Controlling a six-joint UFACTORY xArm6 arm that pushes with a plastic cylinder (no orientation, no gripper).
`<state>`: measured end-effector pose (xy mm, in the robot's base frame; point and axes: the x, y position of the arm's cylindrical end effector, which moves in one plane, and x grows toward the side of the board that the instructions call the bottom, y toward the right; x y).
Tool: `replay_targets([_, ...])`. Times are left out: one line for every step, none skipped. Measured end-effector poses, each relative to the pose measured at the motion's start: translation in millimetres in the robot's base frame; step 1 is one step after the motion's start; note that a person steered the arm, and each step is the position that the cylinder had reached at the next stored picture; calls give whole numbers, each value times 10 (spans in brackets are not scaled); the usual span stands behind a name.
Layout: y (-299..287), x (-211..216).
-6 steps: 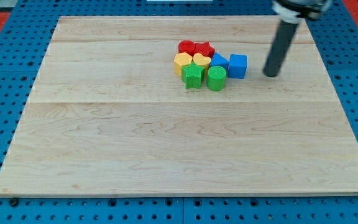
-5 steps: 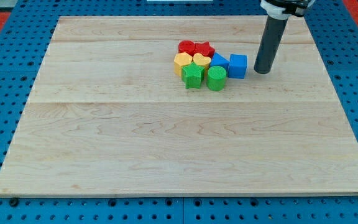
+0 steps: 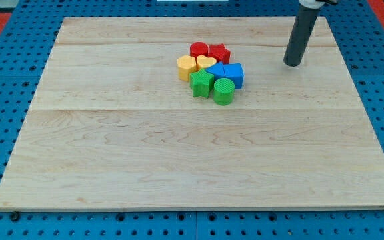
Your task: Move your arm towards the red star
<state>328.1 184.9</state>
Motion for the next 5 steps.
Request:
replay_targets([-521,-640])
replay_targets([-1049,-563])
replay_targets([-961,-338])
replay_targets([-1126,-335])
replay_targets([-1222,-312])
